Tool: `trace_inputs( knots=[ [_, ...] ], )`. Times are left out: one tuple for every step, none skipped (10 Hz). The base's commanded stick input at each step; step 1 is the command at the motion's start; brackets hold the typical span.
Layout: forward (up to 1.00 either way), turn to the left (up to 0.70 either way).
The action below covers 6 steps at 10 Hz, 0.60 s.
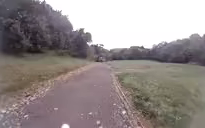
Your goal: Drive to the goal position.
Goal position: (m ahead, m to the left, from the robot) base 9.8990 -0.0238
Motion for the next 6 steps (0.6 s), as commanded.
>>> trace_inputs(
  knots=[
    [0.7,0.0],
    [0.7,0.0],
    [0.7,0.0],
    [0.7,0.0],
    [0.7,0.0],
    [0.7,0.0]
  ],
)
